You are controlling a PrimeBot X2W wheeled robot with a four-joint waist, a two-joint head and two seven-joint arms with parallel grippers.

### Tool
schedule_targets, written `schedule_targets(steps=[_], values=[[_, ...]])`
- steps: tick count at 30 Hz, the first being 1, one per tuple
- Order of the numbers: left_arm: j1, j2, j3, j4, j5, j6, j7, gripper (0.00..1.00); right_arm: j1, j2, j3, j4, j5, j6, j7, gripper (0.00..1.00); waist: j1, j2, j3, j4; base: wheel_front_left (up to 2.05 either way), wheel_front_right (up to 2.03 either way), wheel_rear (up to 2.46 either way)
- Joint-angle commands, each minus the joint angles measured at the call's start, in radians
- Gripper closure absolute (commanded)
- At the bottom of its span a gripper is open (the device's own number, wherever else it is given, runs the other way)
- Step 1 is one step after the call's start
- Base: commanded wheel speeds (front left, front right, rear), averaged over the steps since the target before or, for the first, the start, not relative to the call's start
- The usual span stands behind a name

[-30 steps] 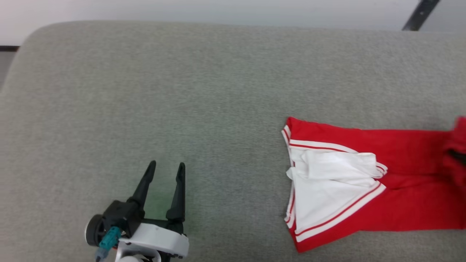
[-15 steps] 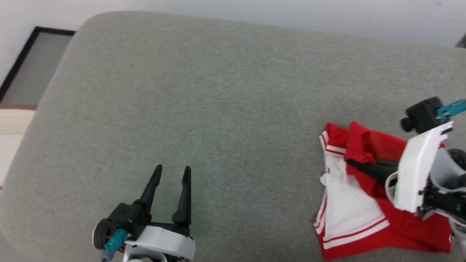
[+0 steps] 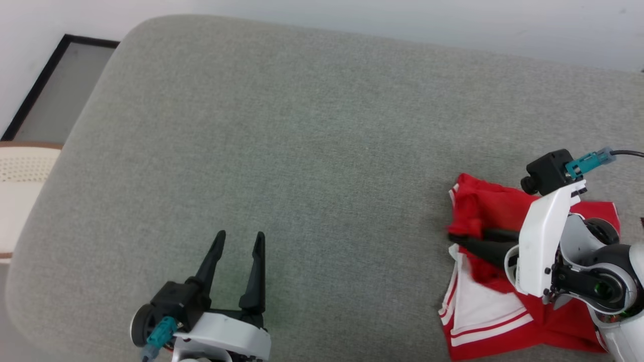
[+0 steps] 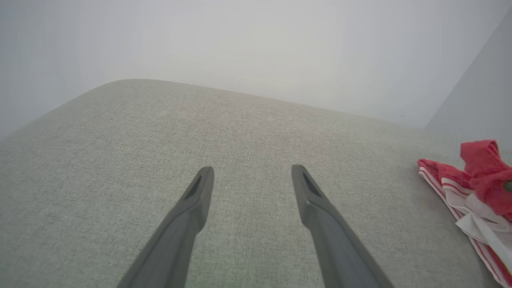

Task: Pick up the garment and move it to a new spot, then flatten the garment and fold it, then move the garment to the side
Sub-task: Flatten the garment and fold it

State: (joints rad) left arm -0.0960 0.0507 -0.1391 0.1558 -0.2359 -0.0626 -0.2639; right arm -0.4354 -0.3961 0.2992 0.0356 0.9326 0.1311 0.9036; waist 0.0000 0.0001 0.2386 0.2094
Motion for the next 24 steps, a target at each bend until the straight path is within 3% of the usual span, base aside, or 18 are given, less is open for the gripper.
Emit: schedule_targets(steps=[1, 6, 14, 17, 24], values=[[-0.004, -0.001, 0.002, 0.002, 0.001, -0.003, 0.0, 0.0, -0.006, 0.003, 0.002, 0.002, 0.007, -0.001, -0.007, 0.0, 0.0, -0.0001, -0.007, -0.008, 0.0, 0.0, 0.0], [0.001, -0.001, 0.02, 0.012, 0.011, -0.013, 0.0, 0.0, -0.013, 0.006, 0.001, -0.001, 0.058, -0.001, -0.039, 0.0, 0.0, -0.0001, -0.035, -0.04, 0.0, 0.0, 0.0], [0.0, 0.0, 0.05, 0.032, 0.026, -0.034, 0.0, 0.0, 0.012, -0.046, -0.031, -0.021, 0.083, -0.001, -0.143, 0.0, 0.0, -0.0001, -0.086, -0.109, 0.0, 0.0, 0.0], [-0.009, -0.001, 0.057, 0.046, 0.021, -0.044, 0.0, 0.0, 0.039, -0.085, -0.046, 0.004, 0.041, -0.001, -0.214, 0.0, 0.0, -0.0001, -0.107, -0.136, 0.0, 0.0, 0.0], [-0.037, 0.01, 0.094, 0.088, 0.031, -0.06, 0.0, 0.0, 0.107, -0.122, -0.053, 0.101, -0.134, -0.001, -0.509, 0.0, 0.0, -0.0001, -0.146, -0.194, 0.0, 0.0, 0.0]])
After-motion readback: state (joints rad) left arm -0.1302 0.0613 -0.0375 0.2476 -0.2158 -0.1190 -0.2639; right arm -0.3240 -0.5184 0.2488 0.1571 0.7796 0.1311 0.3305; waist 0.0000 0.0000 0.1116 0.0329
